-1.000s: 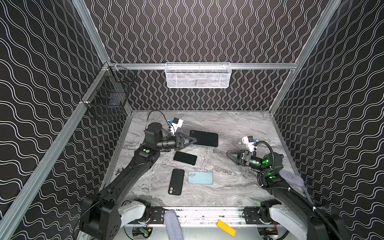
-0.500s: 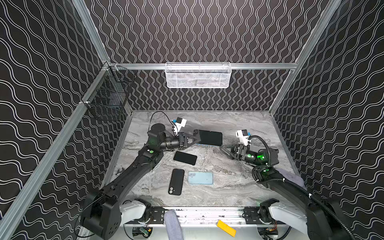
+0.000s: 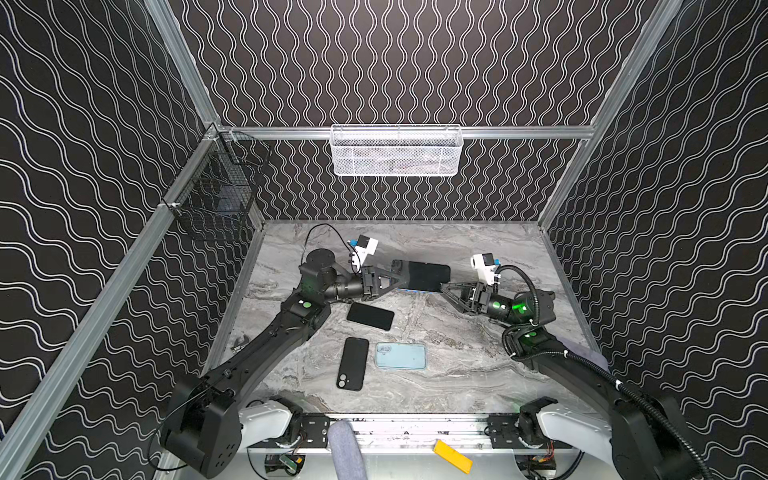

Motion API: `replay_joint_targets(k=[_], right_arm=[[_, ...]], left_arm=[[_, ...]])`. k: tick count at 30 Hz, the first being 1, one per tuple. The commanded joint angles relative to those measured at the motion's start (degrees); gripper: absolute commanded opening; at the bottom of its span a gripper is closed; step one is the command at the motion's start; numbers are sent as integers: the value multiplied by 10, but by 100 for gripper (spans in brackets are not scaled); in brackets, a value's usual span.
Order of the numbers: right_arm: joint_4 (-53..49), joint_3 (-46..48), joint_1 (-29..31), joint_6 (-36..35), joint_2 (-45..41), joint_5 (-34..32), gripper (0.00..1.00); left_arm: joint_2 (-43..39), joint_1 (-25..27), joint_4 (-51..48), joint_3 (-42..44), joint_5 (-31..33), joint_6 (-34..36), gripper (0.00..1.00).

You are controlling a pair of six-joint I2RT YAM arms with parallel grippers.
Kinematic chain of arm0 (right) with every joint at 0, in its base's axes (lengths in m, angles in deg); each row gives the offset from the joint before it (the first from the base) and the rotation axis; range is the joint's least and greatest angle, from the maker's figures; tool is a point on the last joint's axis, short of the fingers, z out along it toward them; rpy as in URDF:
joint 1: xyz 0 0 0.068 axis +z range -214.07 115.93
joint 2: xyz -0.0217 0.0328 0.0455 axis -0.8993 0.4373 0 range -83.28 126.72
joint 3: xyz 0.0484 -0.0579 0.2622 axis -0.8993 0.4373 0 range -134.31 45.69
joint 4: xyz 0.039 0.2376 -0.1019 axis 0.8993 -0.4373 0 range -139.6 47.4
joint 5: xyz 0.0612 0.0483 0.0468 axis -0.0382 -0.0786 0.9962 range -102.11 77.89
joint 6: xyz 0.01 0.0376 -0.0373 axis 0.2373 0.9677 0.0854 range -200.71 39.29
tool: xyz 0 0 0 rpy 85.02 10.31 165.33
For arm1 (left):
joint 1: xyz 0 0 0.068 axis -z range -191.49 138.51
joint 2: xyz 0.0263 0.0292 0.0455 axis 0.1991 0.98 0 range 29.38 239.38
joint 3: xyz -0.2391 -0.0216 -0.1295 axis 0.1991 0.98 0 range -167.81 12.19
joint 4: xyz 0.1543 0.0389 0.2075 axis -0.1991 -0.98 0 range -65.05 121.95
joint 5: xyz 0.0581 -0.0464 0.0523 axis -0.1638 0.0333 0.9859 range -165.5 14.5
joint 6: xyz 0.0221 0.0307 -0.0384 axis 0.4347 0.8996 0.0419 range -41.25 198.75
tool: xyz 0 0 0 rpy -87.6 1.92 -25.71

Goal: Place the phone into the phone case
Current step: 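Move the right gripper to the upright phone and grasp its edge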

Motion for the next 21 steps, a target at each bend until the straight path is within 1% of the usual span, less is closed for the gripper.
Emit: replay_joint_targets(k=[1, 5, 10, 13, 17, 21], right_arm=[[33, -10, 1, 5, -1, -7, 43], [15, -13, 1, -8, -7, -10, 35], [12, -19, 0, -12, -6, -17, 32], [18, -23, 0, -9, -1, -18, 27], [14, -28, 0, -11, 2, -20, 23], [-1, -31, 0, -19, -1, -27, 16]], left_arm=[[6, 1, 35, 5, 7, -7, 0], [12, 4, 38, 2, 4, -11, 0], [8, 11, 21, -8, 7, 2, 0], [10, 15, 32, -2, 9, -5, 0], [12, 17, 43, 6, 11, -14, 0], [13, 17, 36, 6, 12, -8, 0]])
